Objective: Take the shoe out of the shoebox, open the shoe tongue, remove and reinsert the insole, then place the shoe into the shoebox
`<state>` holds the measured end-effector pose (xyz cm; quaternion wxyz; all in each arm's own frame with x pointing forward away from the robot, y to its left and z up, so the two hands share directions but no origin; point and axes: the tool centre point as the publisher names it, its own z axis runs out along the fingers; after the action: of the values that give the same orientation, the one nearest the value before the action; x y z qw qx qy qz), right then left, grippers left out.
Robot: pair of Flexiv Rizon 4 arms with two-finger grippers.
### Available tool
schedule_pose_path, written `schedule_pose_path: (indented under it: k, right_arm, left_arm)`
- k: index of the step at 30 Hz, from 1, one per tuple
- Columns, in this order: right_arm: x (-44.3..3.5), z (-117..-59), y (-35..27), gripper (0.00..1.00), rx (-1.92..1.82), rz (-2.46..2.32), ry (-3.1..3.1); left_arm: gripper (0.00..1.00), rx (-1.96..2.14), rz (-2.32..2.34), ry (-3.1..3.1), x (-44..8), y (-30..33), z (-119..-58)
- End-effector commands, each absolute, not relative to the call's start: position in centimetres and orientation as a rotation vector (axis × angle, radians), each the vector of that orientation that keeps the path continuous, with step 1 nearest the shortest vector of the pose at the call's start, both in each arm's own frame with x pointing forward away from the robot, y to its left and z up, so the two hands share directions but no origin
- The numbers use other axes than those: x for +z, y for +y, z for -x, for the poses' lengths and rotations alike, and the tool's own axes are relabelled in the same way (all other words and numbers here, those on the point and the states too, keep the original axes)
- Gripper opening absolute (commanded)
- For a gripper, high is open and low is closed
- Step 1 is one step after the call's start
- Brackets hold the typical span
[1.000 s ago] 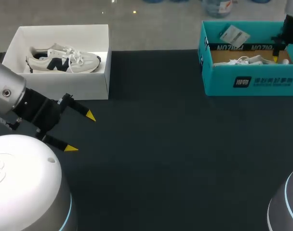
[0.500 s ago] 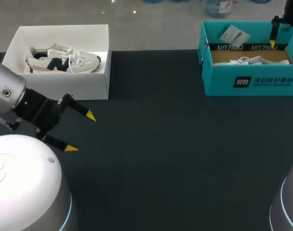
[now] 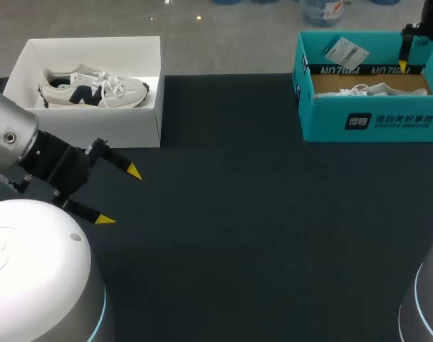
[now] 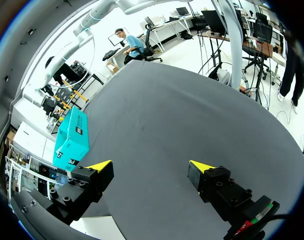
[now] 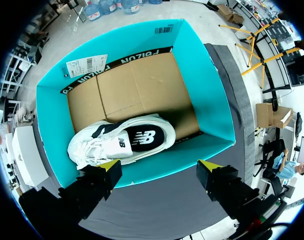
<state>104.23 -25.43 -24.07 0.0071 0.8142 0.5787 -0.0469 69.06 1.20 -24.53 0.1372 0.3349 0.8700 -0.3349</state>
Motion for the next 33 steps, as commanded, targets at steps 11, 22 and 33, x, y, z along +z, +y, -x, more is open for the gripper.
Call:
schedule_pose_path:
  k: [11, 22, 33]
  right_arm:
    - [-24.1, -104.2, -25.4, 1.0, -0.144, -2.546, 1.809]
    - [-24.1, -104.2, -25.4, 1.0, -0.144, -2.546, 1.809]
    - [-24.1, -104.2, -25.4, 1.0, -0.144, -2.546, 1.809]
  left_arm:
    - [1.0, -0.955, -0.981, 2.513, -24.3, 1.1, -69.1]
    - [1.0, -0.798, -1.291, 2.462, -22.8, 4.7, -74.0]
    - [1.0, -0.744, -1.499, 2.385, -21.4, 9.7, -82.2]
